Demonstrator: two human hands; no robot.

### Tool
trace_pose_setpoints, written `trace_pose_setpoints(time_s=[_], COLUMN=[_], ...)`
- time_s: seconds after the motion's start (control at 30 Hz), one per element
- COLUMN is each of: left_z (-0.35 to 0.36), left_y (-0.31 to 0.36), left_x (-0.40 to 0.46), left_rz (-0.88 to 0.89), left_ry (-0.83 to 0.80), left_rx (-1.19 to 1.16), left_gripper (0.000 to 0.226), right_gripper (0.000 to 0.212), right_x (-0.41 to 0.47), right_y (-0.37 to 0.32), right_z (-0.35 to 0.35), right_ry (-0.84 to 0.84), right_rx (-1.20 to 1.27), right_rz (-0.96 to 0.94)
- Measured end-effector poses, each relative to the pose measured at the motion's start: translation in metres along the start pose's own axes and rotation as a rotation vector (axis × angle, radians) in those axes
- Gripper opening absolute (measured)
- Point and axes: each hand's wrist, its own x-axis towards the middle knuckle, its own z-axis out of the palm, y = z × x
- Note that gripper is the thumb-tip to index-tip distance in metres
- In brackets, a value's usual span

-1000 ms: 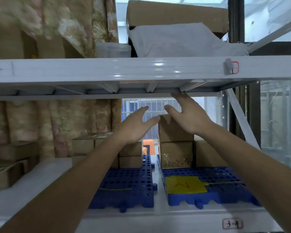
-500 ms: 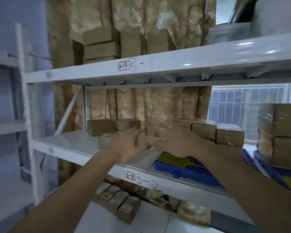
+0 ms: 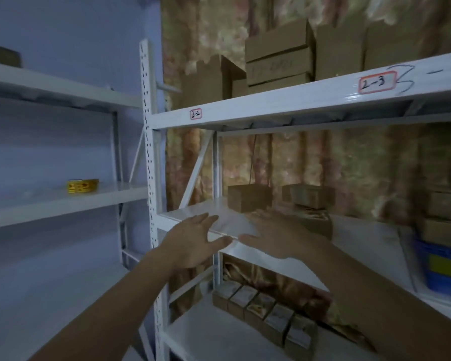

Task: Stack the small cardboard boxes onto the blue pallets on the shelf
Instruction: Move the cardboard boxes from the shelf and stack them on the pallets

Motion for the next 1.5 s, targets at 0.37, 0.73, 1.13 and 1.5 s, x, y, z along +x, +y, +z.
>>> trace_pose_setpoints(time_s=[0.37,0.73,1.13,1.5], left_z=[0.011,0.029,0.065,0.098], left_y=[-0.092,-0.098,-0.075,-0.085], left_x=[0.103,0.245,0.369,0.391], left_rz=[0.025,0.079,0.017,-0.032], left_ry=[0.041,0.067,-0.132,-0.370], left_rx=[0.051,-0.399,-1.073,-1.383], left_gripper=[0.088,0.078,0.098,0.061], right_gripper=[0.093,0.086,0.096,0.091], right_x=[0.152,0.222,0.252,0.294], right_y=[-0.018,0.023,0.033,0.025], right_z=[0.038,0.023,0.036,0.076], right_ry=[-0.017,0.104,0.294,0.649], right_rx=[-0.012,0.005,0.483,0.984], right_rz=[0.033,0.191,0.579,0.839])
